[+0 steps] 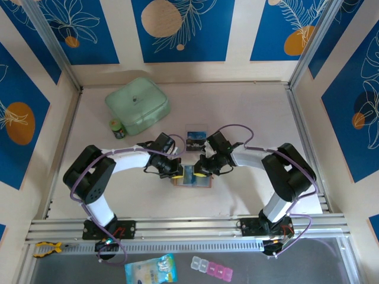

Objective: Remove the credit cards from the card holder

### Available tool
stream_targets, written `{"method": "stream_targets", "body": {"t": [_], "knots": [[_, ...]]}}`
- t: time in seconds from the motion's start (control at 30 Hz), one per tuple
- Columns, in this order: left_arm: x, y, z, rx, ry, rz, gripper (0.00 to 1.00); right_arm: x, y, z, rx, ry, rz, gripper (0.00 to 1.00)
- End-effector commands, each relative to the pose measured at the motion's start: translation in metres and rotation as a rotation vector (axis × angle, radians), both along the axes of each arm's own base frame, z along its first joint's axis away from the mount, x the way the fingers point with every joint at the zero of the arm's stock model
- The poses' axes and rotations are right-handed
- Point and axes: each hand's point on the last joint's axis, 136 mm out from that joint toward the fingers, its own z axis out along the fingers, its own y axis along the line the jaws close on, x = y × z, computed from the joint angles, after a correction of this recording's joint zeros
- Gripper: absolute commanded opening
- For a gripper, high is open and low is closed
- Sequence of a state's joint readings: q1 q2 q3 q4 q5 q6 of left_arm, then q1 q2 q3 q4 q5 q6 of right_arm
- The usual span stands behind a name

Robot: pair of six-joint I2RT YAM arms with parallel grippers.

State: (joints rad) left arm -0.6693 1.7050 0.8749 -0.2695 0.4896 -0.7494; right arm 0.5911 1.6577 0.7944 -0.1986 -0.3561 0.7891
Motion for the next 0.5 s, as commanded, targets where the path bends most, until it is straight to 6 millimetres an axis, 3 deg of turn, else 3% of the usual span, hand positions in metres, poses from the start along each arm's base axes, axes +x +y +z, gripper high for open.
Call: {"method": "stream_targets", "body": {"t": [0.0,0.47], "knots": [[-0.011,0.011,-0.013,0.051,0.027,-0.003,0.01,-0.009,-0.014,0.000,-0.030,0.013,0.006,0.10],[-0.006,0.006,-0.002,0.015,0.010,0.023,0.04,-0.007,-0.022,0.023,-0.064,-0.044,0.078,0.07]]}}
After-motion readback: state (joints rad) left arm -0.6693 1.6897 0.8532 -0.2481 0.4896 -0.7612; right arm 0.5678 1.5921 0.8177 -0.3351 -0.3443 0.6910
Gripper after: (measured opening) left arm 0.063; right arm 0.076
